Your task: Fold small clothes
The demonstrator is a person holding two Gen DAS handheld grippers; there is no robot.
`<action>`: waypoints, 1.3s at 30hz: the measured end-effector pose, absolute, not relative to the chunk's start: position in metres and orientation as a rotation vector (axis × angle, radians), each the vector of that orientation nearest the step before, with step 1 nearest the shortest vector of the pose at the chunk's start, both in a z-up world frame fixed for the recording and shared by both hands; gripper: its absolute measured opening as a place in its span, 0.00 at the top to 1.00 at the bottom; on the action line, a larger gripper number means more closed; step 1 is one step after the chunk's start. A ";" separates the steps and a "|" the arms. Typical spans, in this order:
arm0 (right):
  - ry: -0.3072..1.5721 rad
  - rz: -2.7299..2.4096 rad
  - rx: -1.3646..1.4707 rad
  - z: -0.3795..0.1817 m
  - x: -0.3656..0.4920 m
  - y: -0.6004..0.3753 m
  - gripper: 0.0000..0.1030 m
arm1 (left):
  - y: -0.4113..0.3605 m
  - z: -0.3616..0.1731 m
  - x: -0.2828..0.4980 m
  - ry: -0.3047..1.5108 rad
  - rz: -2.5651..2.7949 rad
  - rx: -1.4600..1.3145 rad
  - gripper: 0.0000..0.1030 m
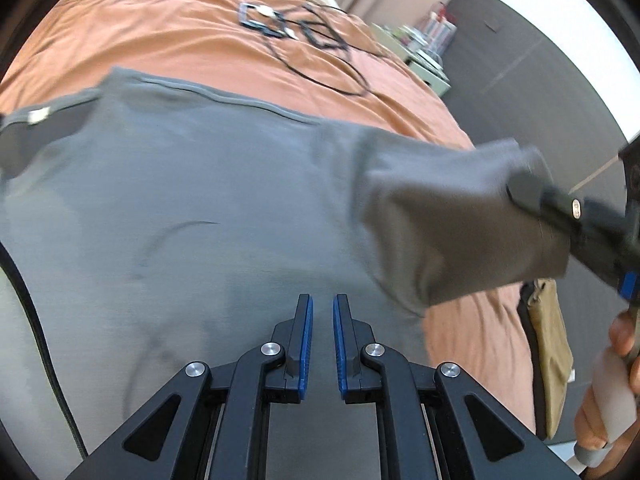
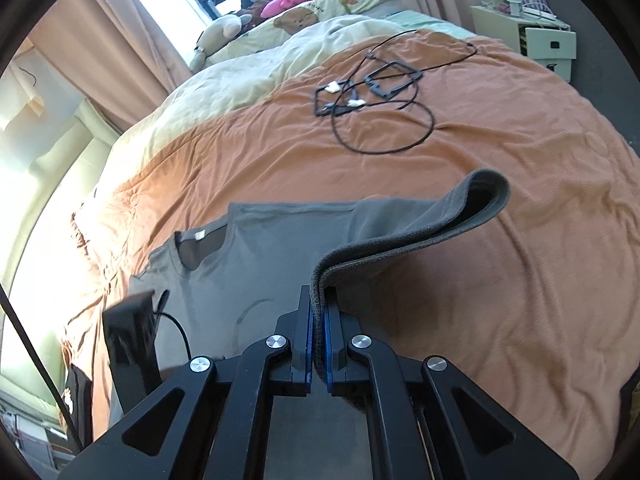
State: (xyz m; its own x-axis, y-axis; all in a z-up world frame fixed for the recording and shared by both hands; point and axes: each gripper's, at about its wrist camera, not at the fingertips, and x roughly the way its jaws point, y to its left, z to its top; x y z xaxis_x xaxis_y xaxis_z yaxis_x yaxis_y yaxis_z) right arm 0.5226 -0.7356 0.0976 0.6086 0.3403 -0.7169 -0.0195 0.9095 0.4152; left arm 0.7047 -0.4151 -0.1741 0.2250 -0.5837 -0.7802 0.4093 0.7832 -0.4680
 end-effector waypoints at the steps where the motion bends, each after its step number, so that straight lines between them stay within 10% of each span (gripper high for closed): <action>1: 0.905 0.223 0.388 0.096 0.523 -0.732 0.99 | -0.407 -0.173 0.706 1.152 -0.672 -0.182 0.91; 17: 1.067 0.368 0.263 0.065 0.530 -0.647 0.96 | -0.340 -0.154 0.708 1.137 -0.561 -0.187 0.89; 19: 1.051 0.353 0.242 0.071 0.530 -0.647 0.64 | -0.338 -0.154 0.709 1.142 -0.560 -0.191 0.85; 20: 1.032 0.354 0.247 0.074 0.530 -0.652 0.29 | -0.338 -0.154 0.708 1.143 -0.561 -0.194 0.79; 21: 1.008 0.347 0.258 0.078 0.529 -0.657 0.21 | -0.339 -0.155 0.708 1.143 -0.558 -0.193 0.69; 31: 0.978 0.156 0.347 0.060 0.522 -0.720 0.21 | -0.372 -0.158 0.698 1.101 -0.621 -0.090 0.55; 39: 1.038 0.119 0.404 0.020 0.525 -0.740 0.55 | -0.417 -0.170 0.682 1.102 -0.709 0.058 0.55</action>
